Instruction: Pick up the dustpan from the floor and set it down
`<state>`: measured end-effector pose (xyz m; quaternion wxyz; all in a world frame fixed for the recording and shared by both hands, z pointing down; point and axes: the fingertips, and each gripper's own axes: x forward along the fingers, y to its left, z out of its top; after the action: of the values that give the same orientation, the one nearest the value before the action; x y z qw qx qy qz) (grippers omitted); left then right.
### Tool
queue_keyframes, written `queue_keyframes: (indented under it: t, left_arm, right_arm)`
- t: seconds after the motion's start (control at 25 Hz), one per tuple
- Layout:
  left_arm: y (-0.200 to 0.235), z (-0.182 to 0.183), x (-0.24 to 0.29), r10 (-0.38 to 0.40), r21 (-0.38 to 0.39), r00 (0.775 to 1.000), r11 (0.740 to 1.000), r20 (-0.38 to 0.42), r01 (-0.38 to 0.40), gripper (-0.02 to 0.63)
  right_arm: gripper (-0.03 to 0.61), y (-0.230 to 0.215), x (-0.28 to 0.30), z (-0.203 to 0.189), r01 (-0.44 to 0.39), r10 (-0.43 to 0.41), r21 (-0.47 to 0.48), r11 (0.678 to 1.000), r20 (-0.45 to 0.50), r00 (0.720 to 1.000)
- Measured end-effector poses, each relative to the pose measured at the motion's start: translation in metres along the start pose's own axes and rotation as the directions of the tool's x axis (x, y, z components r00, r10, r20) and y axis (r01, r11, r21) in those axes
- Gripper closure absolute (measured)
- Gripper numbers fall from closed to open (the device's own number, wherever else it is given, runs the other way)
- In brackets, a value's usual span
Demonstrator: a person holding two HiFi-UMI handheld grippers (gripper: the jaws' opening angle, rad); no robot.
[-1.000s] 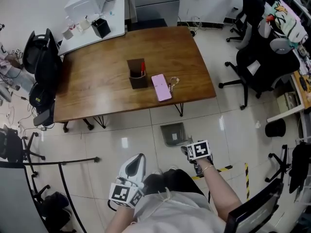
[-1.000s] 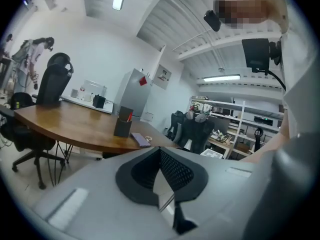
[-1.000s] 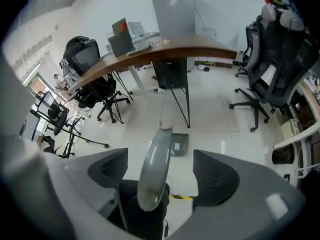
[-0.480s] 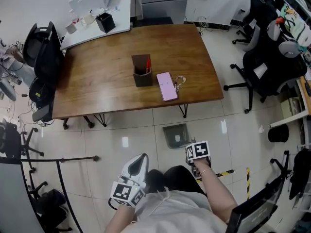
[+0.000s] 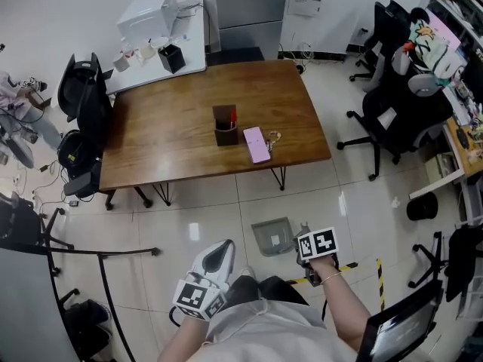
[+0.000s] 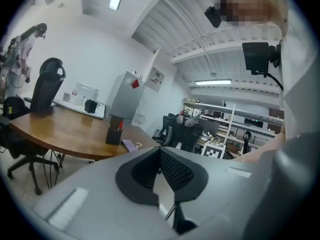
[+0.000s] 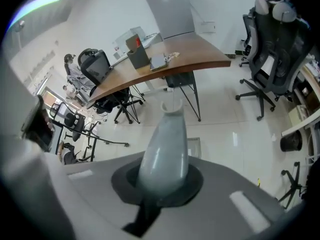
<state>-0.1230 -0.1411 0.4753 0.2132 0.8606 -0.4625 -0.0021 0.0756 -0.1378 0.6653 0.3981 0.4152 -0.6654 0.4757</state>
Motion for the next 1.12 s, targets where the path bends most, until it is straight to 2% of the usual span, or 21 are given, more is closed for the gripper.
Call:
queue_keyframes:
  t: [0.28,0.4,0.52,0.68,0.84,0.96,1.12]
  left_arm:
    - [-0.047,0.006,-0.047,0.05,0.03,0.997,0.998,0.06,-0.052,0.6]
    - [-0.072,-0.012,-0.071,0.073,0.049,0.994,0.996,0.079,-0.077,0.6]
    - [-0.101,-0.033,-0.093,0.081,0.062,0.995,0.994,0.064,-0.085,0.6]
    - [-0.131,-0.03,-0.118,0.096,0.077,0.993,0.992,0.075,-0.102,0.6]
    - [-0.139,-0.025,-0.133,0.087,0.077,0.989,0.992,0.116,-0.096,0.6]
    - [-0.14,-0.016,-0.141,0.086,0.075,0.989,0.993,0.12,-0.096,0.6]
    - [-0.14,0.004,-0.159,0.121,0.098,0.976,0.985,0.183,-0.141,0.6]
  right_arm:
    - [0.577,0.024,-0.057,-0.072,-0.064,0.068,-0.054,0.997,0.074,0.995]
    - [0.577,0.03,-0.076,-0.092,-0.083,0.095,-0.111,0.99,0.111,0.989]
    - [0.577,0.036,-0.095,-0.113,-0.099,0.12,-0.152,0.983,0.135,0.984]
    - [0.577,0.046,-0.117,-0.135,-0.1,0.129,-0.195,0.976,0.143,0.981]
    - [0.577,0.054,-0.137,-0.149,-0.088,0.126,-0.228,0.97,0.158,0.979]
    - [0.577,0.053,-0.144,-0.158,-0.081,0.119,-0.21,0.974,0.175,0.977]
    - [0.577,0.046,-0.15,-0.166,-0.081,0.114,-0.18,0.98,0.182,0.977]
